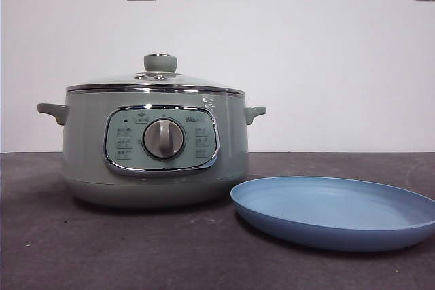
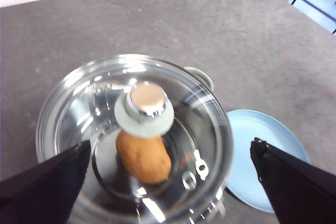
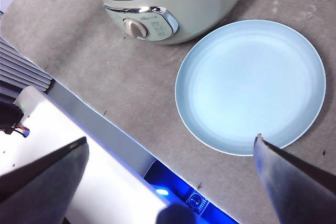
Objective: Take the potato out from the steamer,put the potato on the plate,close the lid
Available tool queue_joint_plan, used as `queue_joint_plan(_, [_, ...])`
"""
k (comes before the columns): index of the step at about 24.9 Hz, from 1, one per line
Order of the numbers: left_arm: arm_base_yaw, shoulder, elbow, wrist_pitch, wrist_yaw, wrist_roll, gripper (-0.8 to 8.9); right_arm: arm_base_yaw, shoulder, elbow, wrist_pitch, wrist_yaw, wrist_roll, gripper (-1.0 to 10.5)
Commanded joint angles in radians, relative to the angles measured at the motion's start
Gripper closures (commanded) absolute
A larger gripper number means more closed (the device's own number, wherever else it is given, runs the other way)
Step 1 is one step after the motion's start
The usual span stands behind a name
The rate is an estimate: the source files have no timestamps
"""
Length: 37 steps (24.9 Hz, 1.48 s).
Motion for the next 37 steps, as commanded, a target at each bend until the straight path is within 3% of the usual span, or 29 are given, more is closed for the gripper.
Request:
queue_joint_plan(1, [-0.047, 0.097, 0.048, 0.008, -0.056, 0.022, 1.85, 0.002, -0.002, 0.002, 0.002, -0.001, 0.003, 3.2])
queue_joint_plan(14, [-0.152, 0.410, 0.106, 0.180, -0.205, 0.029, 1.86, 0.001, -0.002, 0.002, 0.002, 0.000, 0.006, 3.2])
queue_joint_plan(19, [-0.152, 0.446, 0.106, 0.185, -0.206, 0.029, 1.93, 0.001, -0.002, 0.002, 0.002, 0.003, 0.006, 3.2])
queue_joint_plan(20, [-0.153, 0.446, 0.106, 0.190, -0.207, 0.029, 2.32, 0.001, -0.002, 0.002, 0.002, 0.005, 0.006, 3.2])
queue_joint_plan(25, [-0.159, 0.445, 0.106, 0.199, -0.206, 0.029, 6.33, 0.001, -0.002, 0.002, 0.003, 0.006, 0.005, 3.2])
queue_joint_plan(28, [-0.161, 0.445, 0.106, 0.198, -0.206, 0.029, 7.92, 0.001, -0.002, 0.002, 0.003, 0.006, 0.005, 3.2])
queue_joint_plan(29, [-0.161, 0.444, 0.106, 0.198, -0.206, 0.029, 8.26, 0.001, -0.002, 0.002, 0.003, 0.006, 0.005, 3.2])
queue_joint_plan(37, [-0.161, 0.417, 0.107, 0.183, -0.205, 0.024, 8.26, 0.001, -0.002, 0.002, 0.004, 0.005, 0.006, 3.2])
